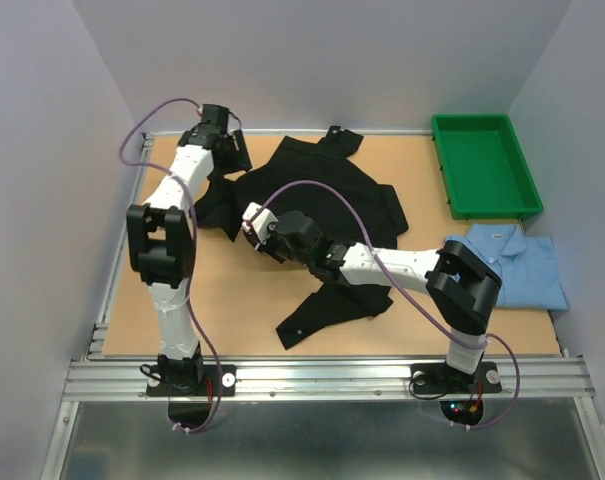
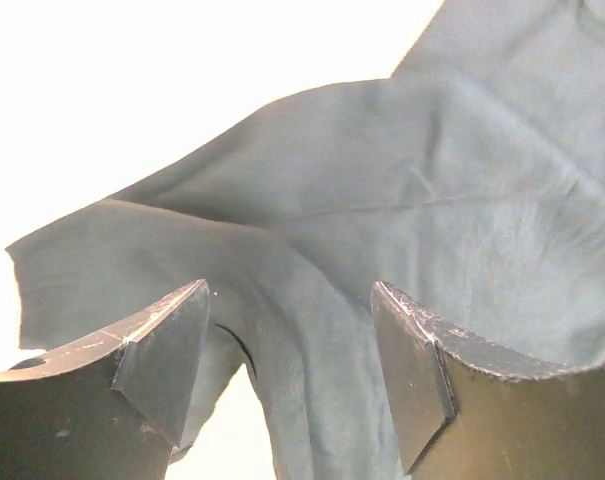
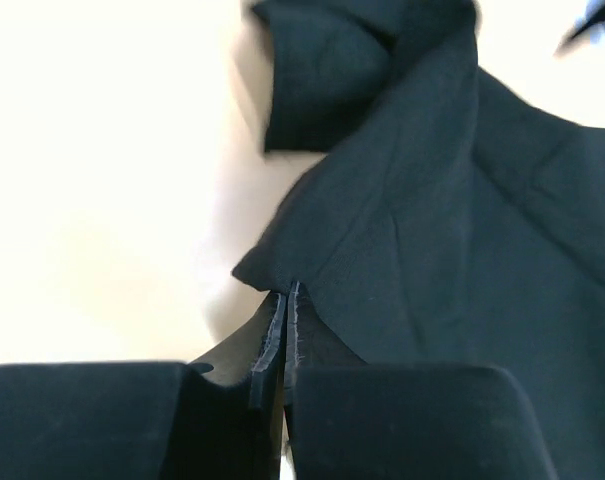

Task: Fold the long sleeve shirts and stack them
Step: Flatten the shirt out

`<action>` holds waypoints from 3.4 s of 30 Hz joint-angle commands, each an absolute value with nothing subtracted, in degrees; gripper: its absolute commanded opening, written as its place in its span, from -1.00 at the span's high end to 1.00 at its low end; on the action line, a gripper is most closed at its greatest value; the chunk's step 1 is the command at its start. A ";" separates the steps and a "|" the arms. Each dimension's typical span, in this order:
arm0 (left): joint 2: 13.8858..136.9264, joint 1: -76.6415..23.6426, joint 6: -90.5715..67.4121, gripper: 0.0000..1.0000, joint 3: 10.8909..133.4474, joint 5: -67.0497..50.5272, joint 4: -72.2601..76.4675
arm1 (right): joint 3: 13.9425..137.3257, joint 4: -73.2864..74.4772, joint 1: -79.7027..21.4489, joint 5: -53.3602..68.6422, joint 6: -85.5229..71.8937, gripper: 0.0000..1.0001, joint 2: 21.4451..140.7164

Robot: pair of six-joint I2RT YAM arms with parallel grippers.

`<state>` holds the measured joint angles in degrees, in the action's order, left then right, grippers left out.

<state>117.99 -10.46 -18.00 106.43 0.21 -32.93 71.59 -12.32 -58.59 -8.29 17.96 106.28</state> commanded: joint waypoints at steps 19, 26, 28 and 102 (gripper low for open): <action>77.09 -5.80 -21.01 -0.54 67.95 4.04 -20.74 | 75.85 -9.58 -64.77 32.61 -18.45 0.77 104.58; 65.76 -5.27 -21.62 -0.54 57.15 8.34 -22.32 | 76.73 -2.65 -66.53 30.69 -14.34 -0.18 104.60; 63.64 -5.10 -22.76 -0.54 54.77 8.70 -22.50 | 75.42 -1.33 -66.18 24.47 -12.84 -0.44 102.23; 67.67 -15.55 -44.21 0.17 31.37 -1.67 -12.39 | 53.61 9.49 -41.48 5.89 -17.67 -0.40 83.50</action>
